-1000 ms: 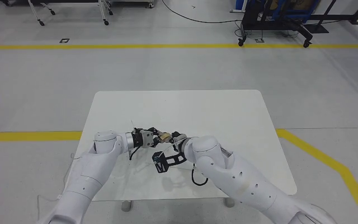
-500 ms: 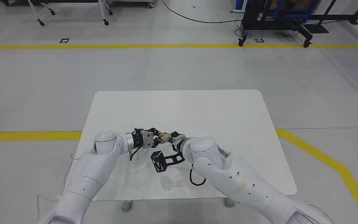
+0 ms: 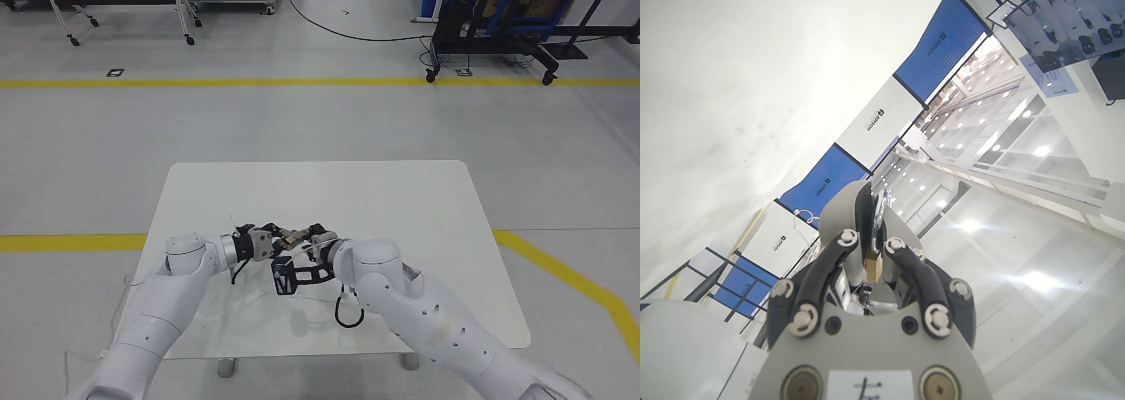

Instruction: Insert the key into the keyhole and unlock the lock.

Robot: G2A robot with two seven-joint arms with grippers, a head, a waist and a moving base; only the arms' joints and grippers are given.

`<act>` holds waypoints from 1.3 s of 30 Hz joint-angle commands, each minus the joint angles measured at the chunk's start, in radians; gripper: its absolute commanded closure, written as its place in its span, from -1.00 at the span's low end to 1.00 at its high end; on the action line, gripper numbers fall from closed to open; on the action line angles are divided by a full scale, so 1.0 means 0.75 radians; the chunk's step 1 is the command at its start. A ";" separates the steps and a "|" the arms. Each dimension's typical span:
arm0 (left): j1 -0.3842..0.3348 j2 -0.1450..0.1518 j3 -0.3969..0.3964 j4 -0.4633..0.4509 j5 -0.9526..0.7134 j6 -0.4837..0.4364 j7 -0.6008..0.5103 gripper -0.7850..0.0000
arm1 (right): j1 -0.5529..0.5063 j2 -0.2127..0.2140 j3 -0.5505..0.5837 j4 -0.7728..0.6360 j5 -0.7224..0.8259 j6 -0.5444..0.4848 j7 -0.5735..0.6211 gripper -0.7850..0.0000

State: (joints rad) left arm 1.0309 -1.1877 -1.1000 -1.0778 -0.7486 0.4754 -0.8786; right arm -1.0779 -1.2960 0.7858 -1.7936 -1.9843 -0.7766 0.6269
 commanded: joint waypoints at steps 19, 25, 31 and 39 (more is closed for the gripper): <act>0.220 0.014 -0.106 -0.292 0.249 -0.714 0.326 1.00 | -0.291 0.084 0.151 -0.192 -0.352 0.248 -0.435 0.28; 0.226 0.010 -0.104 -0.302 0.248 -0.702 0.330 1.00 | -0.246 0.065 0.067 -0.102 -0.441 0.340 -0.457 0.24; 0.225 0.008 -0.106 -0.301 0.256 -0.699 0.327 1.00 | -0.199 0.048 0.043 -0.038 -0.422 0.355 -0.470 0.32; 0.227 0.005 -0.112 -0.300 0.254 -0.701 0.318 1.00 | -0.152 0.025 0.017 0.043 -0.395 0.378 -0.458 0.43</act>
State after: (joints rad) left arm 1.2008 -1.1837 -1.1835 -1.3035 -0.5572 -0.0495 -0.6387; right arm -1.1955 -1.2750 0.8005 -1.7695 -2.2845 -0.4977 0.2811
